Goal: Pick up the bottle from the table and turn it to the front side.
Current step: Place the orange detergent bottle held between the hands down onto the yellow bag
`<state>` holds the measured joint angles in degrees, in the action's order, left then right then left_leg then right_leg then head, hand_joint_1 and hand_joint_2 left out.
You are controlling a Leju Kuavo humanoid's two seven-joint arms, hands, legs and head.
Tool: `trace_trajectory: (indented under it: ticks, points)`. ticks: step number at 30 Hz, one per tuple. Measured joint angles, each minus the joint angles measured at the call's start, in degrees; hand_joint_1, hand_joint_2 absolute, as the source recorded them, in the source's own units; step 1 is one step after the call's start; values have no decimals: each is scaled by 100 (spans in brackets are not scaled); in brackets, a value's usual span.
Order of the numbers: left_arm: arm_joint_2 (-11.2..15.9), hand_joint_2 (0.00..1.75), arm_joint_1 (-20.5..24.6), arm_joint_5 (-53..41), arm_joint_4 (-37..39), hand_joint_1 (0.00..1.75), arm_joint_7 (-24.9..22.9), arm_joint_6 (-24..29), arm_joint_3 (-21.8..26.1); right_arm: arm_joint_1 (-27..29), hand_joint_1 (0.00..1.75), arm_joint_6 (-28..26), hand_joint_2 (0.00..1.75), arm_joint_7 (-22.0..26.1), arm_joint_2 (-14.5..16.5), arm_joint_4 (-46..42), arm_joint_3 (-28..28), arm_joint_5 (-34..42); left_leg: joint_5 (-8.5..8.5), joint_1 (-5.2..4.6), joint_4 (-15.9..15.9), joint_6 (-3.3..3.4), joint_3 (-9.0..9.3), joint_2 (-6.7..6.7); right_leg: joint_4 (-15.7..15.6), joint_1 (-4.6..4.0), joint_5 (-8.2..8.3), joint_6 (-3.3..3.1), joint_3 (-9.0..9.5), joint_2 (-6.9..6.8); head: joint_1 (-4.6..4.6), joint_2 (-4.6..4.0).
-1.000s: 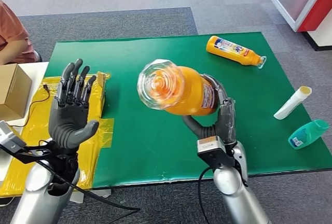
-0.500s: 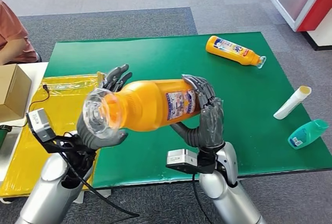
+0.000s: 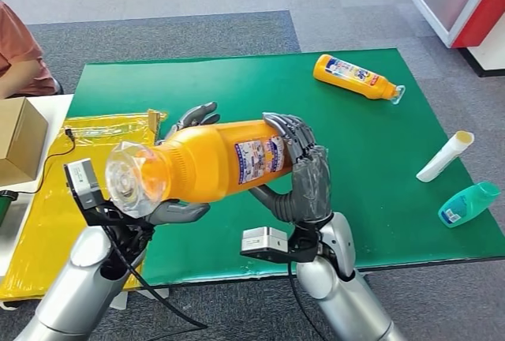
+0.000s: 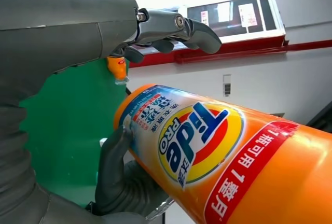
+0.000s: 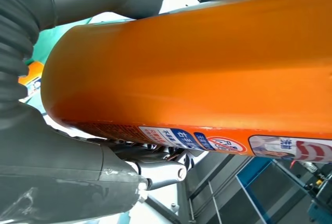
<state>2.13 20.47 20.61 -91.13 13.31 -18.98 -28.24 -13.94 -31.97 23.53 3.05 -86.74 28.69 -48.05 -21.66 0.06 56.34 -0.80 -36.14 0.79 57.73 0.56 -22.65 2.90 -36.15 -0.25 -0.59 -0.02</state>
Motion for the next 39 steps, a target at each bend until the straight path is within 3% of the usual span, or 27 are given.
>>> trace_trajectory:
  ticks: [23,27,39]
  points:
    - [98,175,409,-179,-97,0,-122,-102,-221,-29,175,382,175,-116,219,756,702,275,1,0,0,-1,1,0,1,0,0,-1,-2,1,0,0]
    - [99,175,433,-170,-95,175,-126,-98,-256,-98,175,493,175,-135,235,881,705,346,1,0,0,-1,1,1,0,0,0,-1,-3,1,-1,0]
    - [124,175,352,-73,-93,175,-120,204,-245,-87,175,519,175,-179,263,968,696,377,1,0,0,-1,1,2,0,0,0,-1,-3,1,-2,0]
